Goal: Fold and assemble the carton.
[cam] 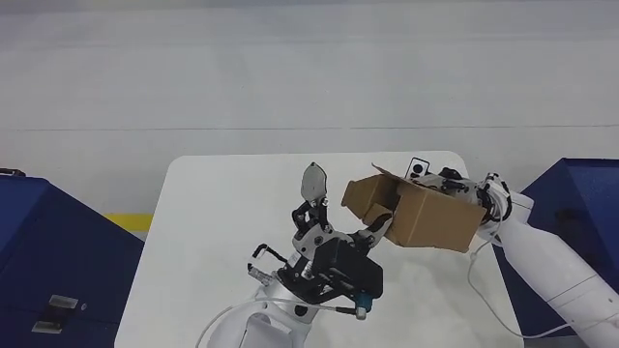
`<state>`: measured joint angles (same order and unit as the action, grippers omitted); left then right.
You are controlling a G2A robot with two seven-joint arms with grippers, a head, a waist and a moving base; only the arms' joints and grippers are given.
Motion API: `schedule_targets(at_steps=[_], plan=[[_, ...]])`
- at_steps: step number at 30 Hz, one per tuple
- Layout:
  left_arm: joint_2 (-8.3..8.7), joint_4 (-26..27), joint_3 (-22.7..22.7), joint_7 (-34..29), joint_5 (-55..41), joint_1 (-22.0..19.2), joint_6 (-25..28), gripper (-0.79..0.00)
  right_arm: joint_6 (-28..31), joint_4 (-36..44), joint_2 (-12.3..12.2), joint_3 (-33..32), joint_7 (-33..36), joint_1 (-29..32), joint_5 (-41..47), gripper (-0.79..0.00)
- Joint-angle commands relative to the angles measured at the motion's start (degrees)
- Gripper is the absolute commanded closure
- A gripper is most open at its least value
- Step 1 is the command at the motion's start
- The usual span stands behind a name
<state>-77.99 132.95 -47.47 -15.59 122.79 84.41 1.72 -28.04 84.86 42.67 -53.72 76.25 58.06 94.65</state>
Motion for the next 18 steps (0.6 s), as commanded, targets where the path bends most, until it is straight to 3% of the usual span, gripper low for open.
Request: schedule_targets(at_steps=[1, 12, 18], plan=[[-0.01, -0.2, 0.3, -1.1, -0.1, -0.5, 0.2, -0.785, 0.2, -0.1, 0.1, 0.2, 0.2, 0.0, -0.2, 0.0], [0.28, 0.4, 0.8, -5.8, 0.1, -2.4, 1.6, -0.785, 0.7, 0.2, 0.0, 0.8, 0.7, -0.4, -1.2, 0.0], [0.76, 1.7, 0.1, -3.3, 0.1, -2.1, 1.3, -0.785, 0.9, -0.3, 0.0, 0.8, 0.9, -0.4, -0.6, 0.0]])
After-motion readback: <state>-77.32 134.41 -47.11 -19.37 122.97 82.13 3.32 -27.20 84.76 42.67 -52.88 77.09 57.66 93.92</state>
